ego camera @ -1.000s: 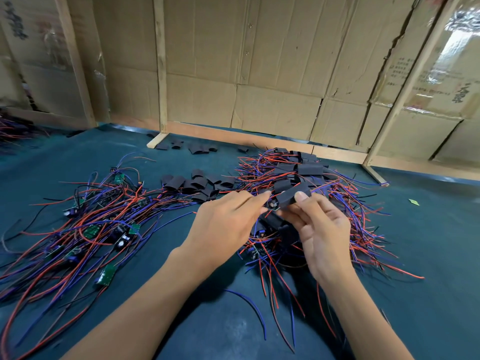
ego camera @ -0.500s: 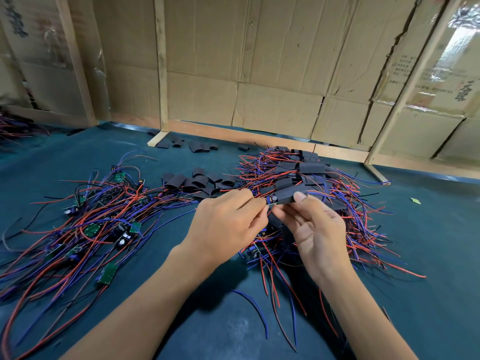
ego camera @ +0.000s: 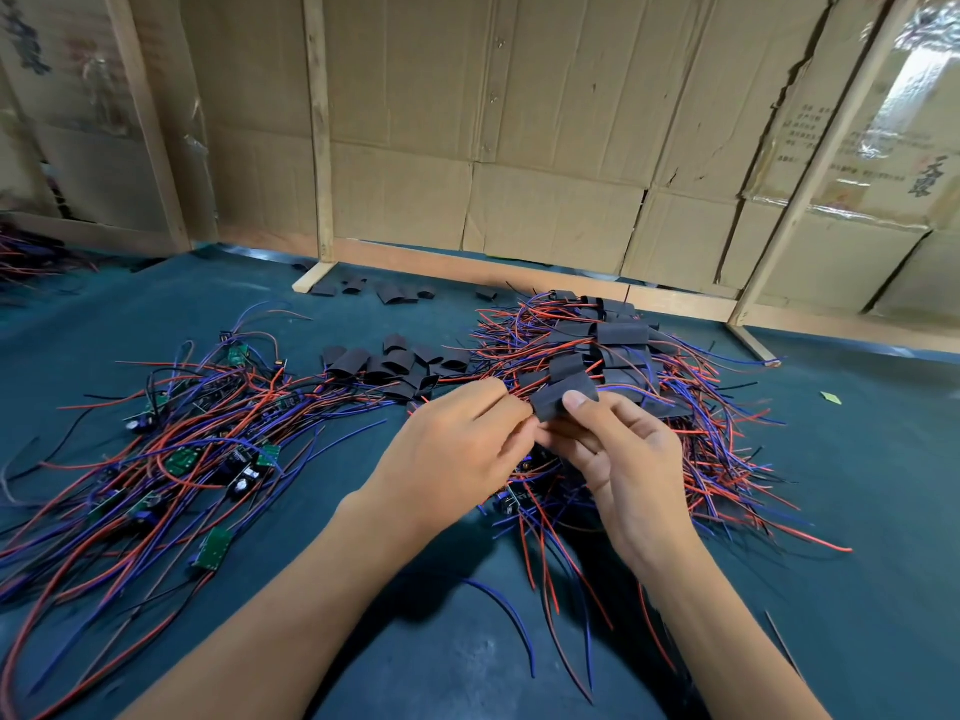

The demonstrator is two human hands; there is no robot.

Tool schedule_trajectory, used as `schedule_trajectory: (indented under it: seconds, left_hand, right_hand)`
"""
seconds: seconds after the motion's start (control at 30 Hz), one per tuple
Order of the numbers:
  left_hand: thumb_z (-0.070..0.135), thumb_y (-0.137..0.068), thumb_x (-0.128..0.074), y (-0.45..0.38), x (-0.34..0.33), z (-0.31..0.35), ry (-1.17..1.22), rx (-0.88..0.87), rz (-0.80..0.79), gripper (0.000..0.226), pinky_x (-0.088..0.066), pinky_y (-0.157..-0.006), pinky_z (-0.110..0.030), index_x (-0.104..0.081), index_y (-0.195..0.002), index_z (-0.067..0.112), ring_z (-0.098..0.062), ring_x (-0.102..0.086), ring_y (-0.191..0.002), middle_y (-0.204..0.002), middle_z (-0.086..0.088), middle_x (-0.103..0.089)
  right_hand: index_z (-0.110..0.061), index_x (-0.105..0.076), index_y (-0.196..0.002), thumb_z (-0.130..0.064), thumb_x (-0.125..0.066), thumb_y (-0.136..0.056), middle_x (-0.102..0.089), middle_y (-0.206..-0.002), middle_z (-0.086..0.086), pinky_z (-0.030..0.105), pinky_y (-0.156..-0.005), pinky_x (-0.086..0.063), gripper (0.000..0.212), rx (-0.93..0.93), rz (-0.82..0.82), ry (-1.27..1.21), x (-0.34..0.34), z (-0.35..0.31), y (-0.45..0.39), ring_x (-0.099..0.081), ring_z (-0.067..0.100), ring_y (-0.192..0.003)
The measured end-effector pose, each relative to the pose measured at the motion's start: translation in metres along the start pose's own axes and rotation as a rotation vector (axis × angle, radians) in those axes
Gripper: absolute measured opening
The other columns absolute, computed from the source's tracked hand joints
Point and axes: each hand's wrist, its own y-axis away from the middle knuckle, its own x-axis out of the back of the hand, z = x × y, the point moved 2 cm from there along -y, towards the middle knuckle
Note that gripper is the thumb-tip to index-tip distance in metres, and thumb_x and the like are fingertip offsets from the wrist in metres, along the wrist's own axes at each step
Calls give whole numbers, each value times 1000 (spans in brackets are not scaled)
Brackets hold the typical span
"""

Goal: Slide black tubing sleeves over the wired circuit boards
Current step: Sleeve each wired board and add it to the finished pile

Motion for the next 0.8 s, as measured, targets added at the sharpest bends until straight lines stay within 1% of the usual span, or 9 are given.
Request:
schedule_trajectory:
  seconds: [0.1,0.27,0.4,0.47,0.53,0.6,0.67,0.73,0.8]
  left_hand:
    - [7,-94,-64,-1,1,-4,106,-1,-69,9,-49,-68,-34,-70,-89,2,-23,-54,-69,-79,-8,-58]
    - [3,-98,-58,0,-1,-4,160,-49,-171,16,-48,-81,-37,-67,-110,-1,-28,-56,-85,-98,-12,-60]
    - [10,-100,-57,2,-1,-6,166,-20,-134,26,-49,-82,-41,-66,-122,2,-28,-59,-92,-106,-11,-62]
    - [19,-101,-56,1,0,-7,131,22,-85,34,-48,-83,-42,-62,-132,7,-27,-59,-94,-107,-6,-63]
    - [23,-100,-56,1,2,-11,68,80,-16,38,-46,-82,-43,-59,-136,11,-26,-59,-94,-107,-2,-65]
    - [24,-99,-56,2,4,-21,-12,194,46,39,-45,-81,-44,-59,-136,12,-28,-58,-92,-105,-1,-65]
    - [25,-97,-54,5,3,-36,-104,368,27,41,-43,-83,-44,-56,-137,14,-31,-54,-94,-106,-5,-63]
    - [26,-97,-54,13,-1,-55,-247,586,-133,45,-39,-89,-46,-51,-140,16,-34,-49,-106,-118,-9,-58]
    - [32,-95,-53,28,-3,-71,-427,825,-353,52,-34,-95,-46,-43,-144,17,-35,-40,-118,-133,-12,-47]
  right_hand:
    - [-15,-71,-66,-7,-72,-84,-70,-79,16,36,-73,-60,20,6,12,-13,0,0,0,-71,28,-72]
    - [-5,-74,-77,-9,-72,-79,-71,-79,20,35,-72,-61,5,-81,6,-95,1,-9,-3,-73,29,-73]
    - [-3,-70,-76,-4,-69,-77,-70,-78,16,33,-71,-61,2,-53,32,-116,-1,-15,-6,-71,26,-70]
    - [0,-62,-84,3,-65,-81,-67,-80,15,33,-70,-61,5,5,93,-173,-2,-23,-14,-69,25,-71]
    - [0,-63,-83,8,-58,-88,-63,-80,14,30,-70,-61,11,47,166,-207,-1,-41,-28,-69,25,-71]
    - [-4,-69,-69,6,-57,-90,-65,-71,10,29,-69,-60,26,64,223,-240,3,-66,-46,-71,25,-69]
    - [-2,-65,-71,6,-58,-89,-65,-64,9,27,-67,-60,21,38,295,-195,9,-87,-66,-71,25,-67]
    - [0,-58,-80,8,-58,-87,-62,-71,13,25,-64,-58,11,-33,360,-91,19,-94,-84,-68,26,-68]
    - [1,-57,-87,10,-59,-87,-59,-82,17,23,-60,-58,9,-137,392,35,29,-91,-97,-62,24,-71]
